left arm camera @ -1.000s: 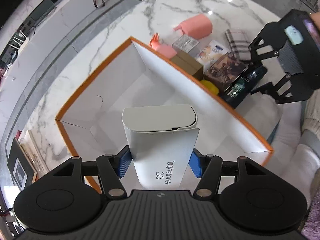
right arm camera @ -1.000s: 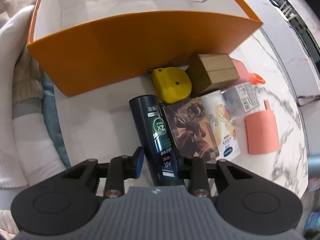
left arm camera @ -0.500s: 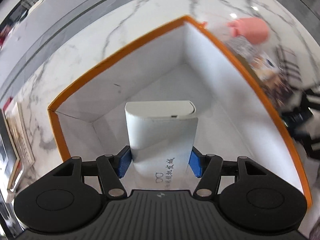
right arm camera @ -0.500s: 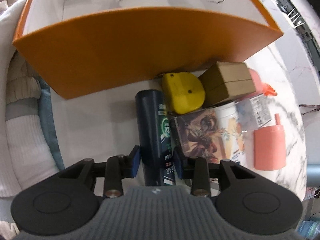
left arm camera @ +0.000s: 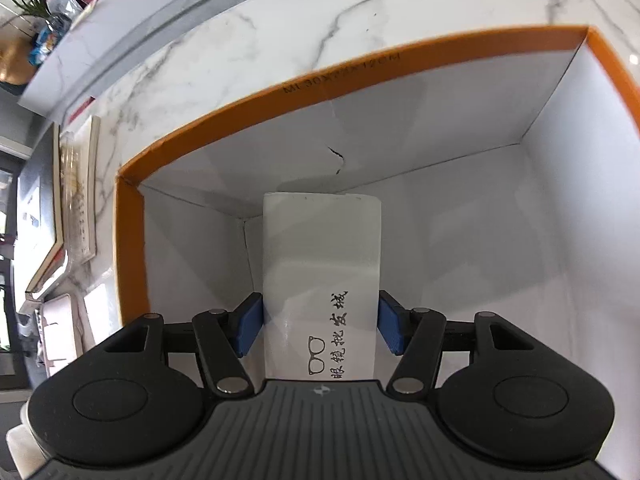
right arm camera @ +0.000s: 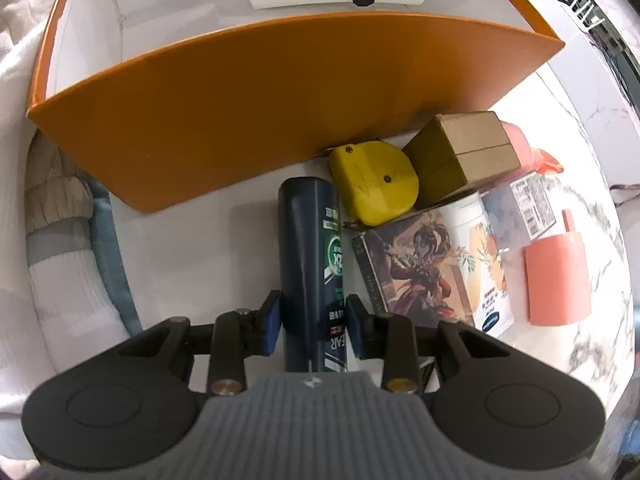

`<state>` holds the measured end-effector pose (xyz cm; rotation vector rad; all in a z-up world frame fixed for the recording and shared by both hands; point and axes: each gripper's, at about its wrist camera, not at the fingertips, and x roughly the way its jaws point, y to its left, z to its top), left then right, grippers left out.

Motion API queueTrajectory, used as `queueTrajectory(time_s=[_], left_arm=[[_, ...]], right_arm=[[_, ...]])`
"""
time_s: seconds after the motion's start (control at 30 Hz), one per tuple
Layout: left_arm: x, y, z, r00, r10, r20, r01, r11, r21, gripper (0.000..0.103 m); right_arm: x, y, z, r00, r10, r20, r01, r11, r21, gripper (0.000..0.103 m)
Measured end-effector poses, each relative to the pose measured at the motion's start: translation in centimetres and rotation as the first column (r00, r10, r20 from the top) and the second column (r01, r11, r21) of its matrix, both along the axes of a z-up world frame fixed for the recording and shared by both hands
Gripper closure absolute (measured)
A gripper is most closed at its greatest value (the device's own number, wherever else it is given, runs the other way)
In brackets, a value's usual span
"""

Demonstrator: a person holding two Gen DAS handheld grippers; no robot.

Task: Organize rigid objects
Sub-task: 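Drop the glasses case into the box with the left gripper while the right grasps the shampoo, then carry the green shampoo bottle into the box with the right gripper and lower it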

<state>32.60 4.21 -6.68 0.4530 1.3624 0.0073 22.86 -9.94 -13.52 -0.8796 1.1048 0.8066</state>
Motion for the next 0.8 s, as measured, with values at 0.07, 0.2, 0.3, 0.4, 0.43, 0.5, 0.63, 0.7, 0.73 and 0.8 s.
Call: queueTrajectory(time_s=[0.07, 0.2, 0.3, 0.4, 0.43, 0.5, 0.63, 0.7, 0.73, 0.8], left_arm=[[-0.2, -0.4, -0.6, 1.0, -0.008, 0.016, 0.007, 0.999, 0.04, 0.03], [-0.8, -1.9, -1.2, 0.99, -0.115, 0.08, 0.099, 0.979, 0.18, 0.024], [-2.3, -3.4, -1.7, 0.958, -0.265, 0.11, 0.212, 0.912, 0.35, 0.018], [-3.3, -3.6, -0.7, 0.95, -0.292, 0.11, 0.242, 0.912, 0.332, 0.022], [-3.6, -3.4, 0.1, 0.952, -0.285, 0.116, 0.238, 0.921, 0.307, 0.023], [-4.1, -2.9, 2.0, 0.95, -0.278, 0.146, 0.236, 0.939, 0.251, 0.023], [-5.8, -1.3, 6.4, 0.936, -0.283, 0.207, 0.252, 0.954, 0.165, 0.023], [-6.7, 0.1, 8.3, 0.936, -0.27, 0.226, 0.247, 0.961, 0.124, 0.023], [-6.7, 0.8, 8.7, 0.937, -0.259, 0.235, 0.241, 0.965, 0.103, 0.023], [-7.6, 2.0, 10.1, 0.936, -0.238, 0.26, 0.228, 0.971, 0.07, 0.023]], right_arm=[[0.1, -0.2, 0.1, 0.999, -0.032, -0.021, 0.032, 0.999, 0.005, 0.069], [0.3, -0.6, 0.8, 0.994, -0.098, -0.052, 0.099, 0.995, 0.025, 0.069], [0.3, -1.0, 1.7, 0.989, -0.133, -0.062, 0.136, 0.99, 0.047, 0.07], [0.2, -1.0, 2.7, 0.985, -0.164, -0.053, 0.167, 0.985, 0.055, 0.07], [0.2, -1.0, 3.2, 0.983, -0.177, -0.047, 0.18, 0.982, 0.06, 0.07], [-0.8, -0.4, 5.7, 0.978, -0.203, -0.039, 0.205, 0.976, 0.068, 0.07], [-1.2, -0.4, 7.7, 0.965, -0.261, -0.022, 0.262, 0.96, 0.096, 0.07], [-1.9, -0.5, 9.3, 0.961, -0.275, -0.005, 0.274, 0.955, 0.112, 0.07], [-2.1, -0.4, 9.7, 0.961, -0.277, 0.005, 0.274, 0.954, 0.118, 0.07], [-1.9, 0.0, 10.9, 0.96, -0.277, 0.033, 0.271, 0.954, 0.132, 0.071]])
